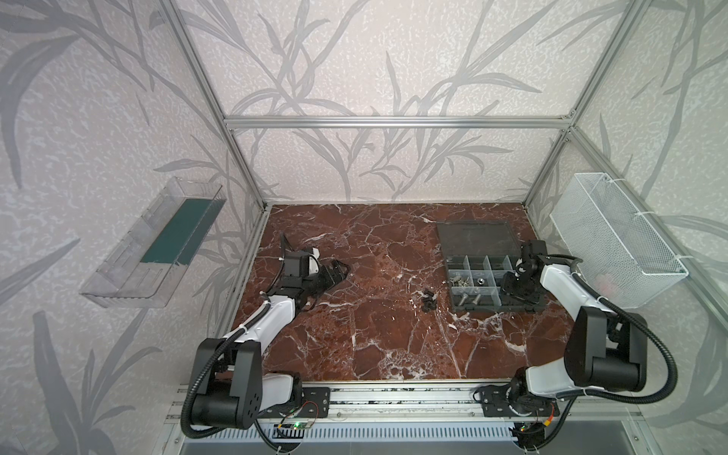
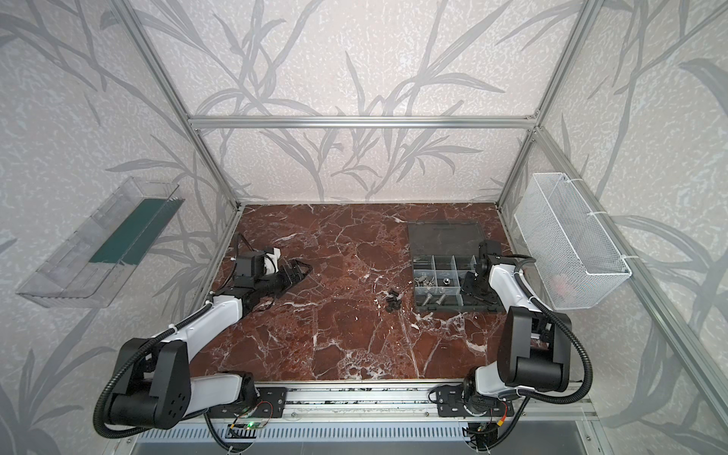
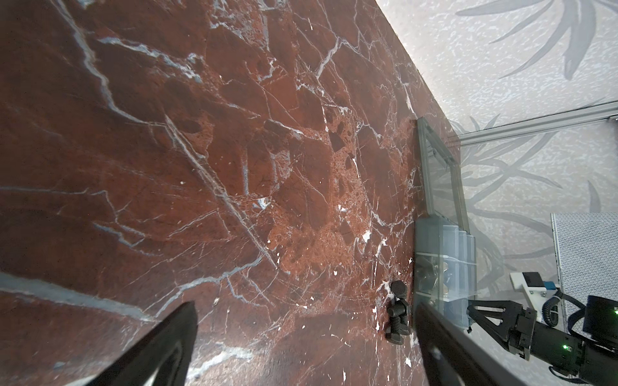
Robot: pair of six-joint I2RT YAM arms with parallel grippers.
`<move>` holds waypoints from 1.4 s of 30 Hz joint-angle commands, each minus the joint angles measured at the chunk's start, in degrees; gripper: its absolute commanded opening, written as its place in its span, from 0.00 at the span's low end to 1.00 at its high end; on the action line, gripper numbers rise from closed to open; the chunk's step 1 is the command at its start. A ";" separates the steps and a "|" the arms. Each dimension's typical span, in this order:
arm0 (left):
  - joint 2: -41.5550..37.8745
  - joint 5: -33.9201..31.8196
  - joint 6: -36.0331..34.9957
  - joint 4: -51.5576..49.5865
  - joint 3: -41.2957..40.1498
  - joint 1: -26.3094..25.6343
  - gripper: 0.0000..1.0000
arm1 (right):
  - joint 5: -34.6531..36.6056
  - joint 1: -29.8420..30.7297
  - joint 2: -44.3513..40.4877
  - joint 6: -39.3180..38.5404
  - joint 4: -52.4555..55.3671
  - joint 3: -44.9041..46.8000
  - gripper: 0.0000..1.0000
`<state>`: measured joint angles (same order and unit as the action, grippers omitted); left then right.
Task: Sort the screws and nuts into containers
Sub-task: Place the screw into the container, then move the screw to the center of the table.
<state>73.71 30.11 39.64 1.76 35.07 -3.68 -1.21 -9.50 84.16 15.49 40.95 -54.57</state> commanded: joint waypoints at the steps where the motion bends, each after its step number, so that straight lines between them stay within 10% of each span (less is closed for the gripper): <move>1: -0.60 -0.19 -0.16 -0.40 -0.09 0.25 0.99 | -1.11 -0.21 -3.99 -0.97 2.73 -2.67 0.66; 9: -0.92 -0.15 0.01 -0.27 -0.35 0.25 0.99 | -15.29 2.94 -15.98 -3.40 0.88 0.00 0.71; 19: -0.68 0.56 0.63 0.53 -0.66 0.26 0.99 | -9.80 26.12 -22.49 -2.55 -1.06 2.99 0.72; 30: -1.72 0.33 0.54 0.00 -1.06 0.19 0.99 | -2.13 47.03 -9.68 13.55 -7.80 3.06 0.72; 42: -1.90 0.13 -0.06 -0.62 -0.95 0.29 0.99 | -2.13 49.25 3.00 25.02 -11.00 -1.10 0.66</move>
<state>73.01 30.13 39.68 1.72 34.35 -3.64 -3.86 39.44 85.73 37.06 31.11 -53.67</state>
